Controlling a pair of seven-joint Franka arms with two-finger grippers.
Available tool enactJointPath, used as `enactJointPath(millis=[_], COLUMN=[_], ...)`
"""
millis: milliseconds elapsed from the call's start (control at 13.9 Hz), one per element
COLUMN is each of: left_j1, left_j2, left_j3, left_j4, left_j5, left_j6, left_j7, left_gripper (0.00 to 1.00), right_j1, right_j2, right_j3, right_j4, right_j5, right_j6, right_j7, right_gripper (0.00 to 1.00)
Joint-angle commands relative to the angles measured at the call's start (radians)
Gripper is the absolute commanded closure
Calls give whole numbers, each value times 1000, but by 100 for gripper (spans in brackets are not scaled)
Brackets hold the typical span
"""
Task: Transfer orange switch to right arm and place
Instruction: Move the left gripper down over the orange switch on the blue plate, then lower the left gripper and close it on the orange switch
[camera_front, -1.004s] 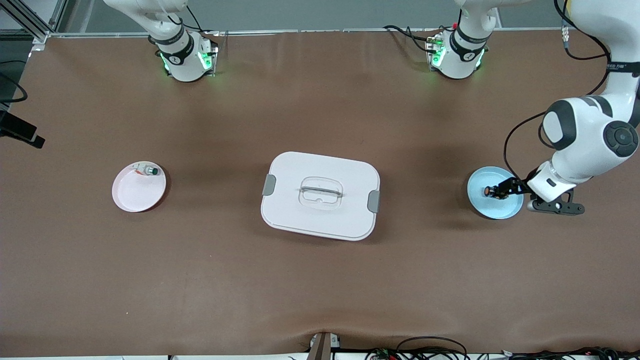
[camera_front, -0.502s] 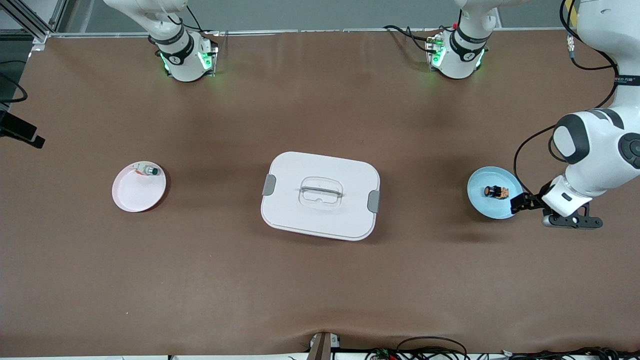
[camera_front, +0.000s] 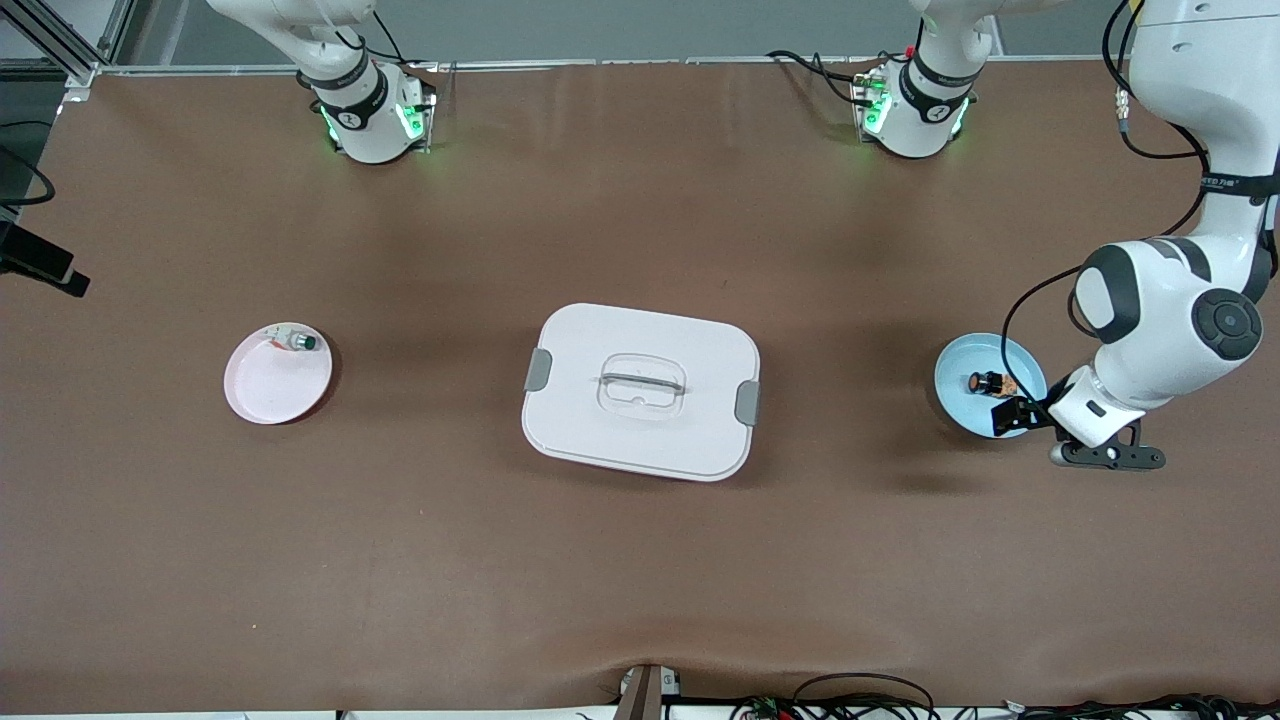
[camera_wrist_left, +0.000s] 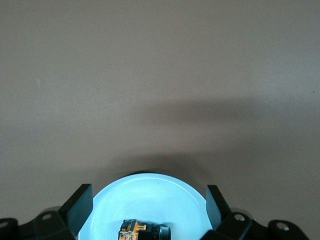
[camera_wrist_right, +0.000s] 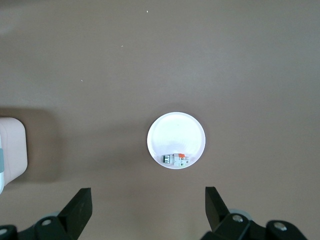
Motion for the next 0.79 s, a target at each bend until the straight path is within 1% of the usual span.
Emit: enactJointPath(millis=[0, 359, 574, 717], left_j1=[-18, -16, -11, -11], left_j2=[26, 15, -8, -17], left_j3=[-3, -1, -3, -1], left_j4=[5, -64, -108, -131], left_j5=[16, 16, 54, 57], left_j6=[-7, -8, -8, -8], left_j7=[-12, -1, 2, 4], left_gripper=[0, 0, 0, 0], right_j1=[-21, -20, -21, -20], right_j2=[-23, -23, -23, -23], right_j3=[15, 15, 15, 15], right_j4=[-25, -25, -25, -25], right_j5=[4, 4, 4, 4], right_j6=[13, 13, 13, 15], right_j7=[9, 10, 10, 10], right_gripper=[0, 0, 0, 0])
